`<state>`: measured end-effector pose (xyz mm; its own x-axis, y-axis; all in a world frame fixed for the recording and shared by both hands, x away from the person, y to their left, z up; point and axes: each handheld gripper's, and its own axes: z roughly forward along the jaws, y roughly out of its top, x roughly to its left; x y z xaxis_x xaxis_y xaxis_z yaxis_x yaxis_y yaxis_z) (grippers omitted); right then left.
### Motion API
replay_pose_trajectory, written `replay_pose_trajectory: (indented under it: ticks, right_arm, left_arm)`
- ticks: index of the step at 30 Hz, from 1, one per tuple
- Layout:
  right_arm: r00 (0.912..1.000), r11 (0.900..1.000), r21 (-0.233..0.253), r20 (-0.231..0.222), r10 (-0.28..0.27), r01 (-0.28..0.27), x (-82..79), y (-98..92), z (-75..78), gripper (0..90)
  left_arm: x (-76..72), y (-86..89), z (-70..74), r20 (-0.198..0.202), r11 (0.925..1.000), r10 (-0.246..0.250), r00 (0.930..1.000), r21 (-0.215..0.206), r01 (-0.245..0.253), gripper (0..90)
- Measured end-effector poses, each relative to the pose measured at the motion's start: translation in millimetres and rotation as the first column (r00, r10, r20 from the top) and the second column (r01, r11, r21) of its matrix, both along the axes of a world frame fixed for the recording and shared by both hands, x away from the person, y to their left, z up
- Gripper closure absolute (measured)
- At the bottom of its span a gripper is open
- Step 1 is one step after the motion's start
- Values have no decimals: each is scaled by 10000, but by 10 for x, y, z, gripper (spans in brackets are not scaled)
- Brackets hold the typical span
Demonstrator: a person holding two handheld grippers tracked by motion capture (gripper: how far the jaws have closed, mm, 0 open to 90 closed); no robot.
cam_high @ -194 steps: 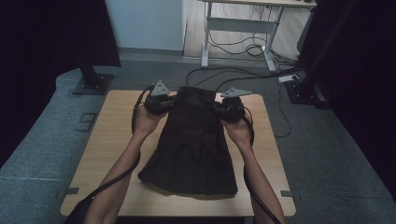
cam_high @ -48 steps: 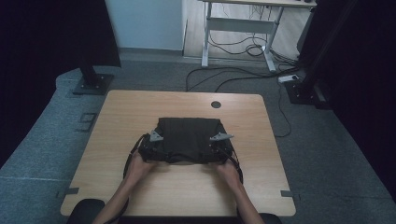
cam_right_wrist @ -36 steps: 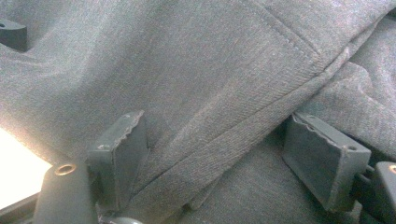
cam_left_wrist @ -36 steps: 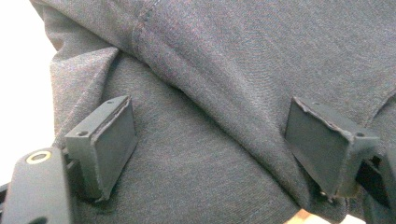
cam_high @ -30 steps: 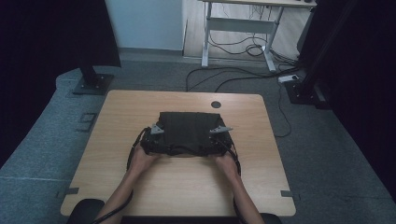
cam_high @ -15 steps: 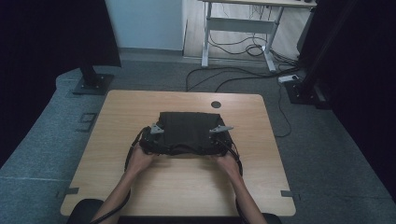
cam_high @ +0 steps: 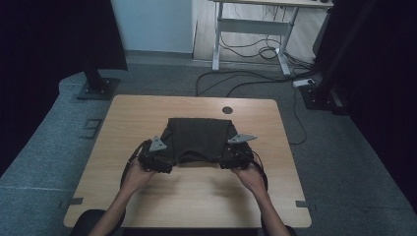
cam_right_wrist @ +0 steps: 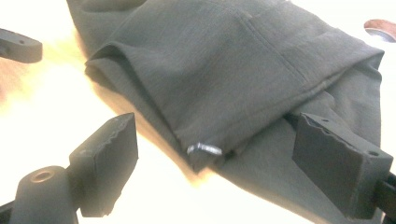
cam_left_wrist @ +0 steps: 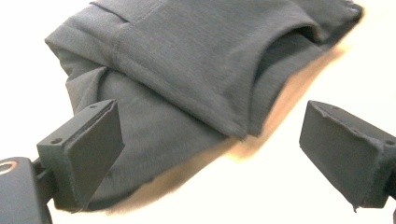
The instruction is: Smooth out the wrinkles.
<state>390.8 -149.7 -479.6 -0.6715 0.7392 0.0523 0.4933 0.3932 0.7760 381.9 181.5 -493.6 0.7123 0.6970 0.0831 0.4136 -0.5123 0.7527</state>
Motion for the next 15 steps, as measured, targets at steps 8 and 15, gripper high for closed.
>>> replay_pose_trajectory:
  ticks: [8,15]
  right_arm:
    - [9995,9997,-94,227,-223,225,-241,-248,-1,85]
    - [9969,9967,-188,-34,-788,787,-395,-505,-221,26]
  left_arm:
    - [-299,229,-29,31,9999,105,9999,-80,-104,46]
    - [-441,463,-295,-670,9989,477,9966,12,-477,33]
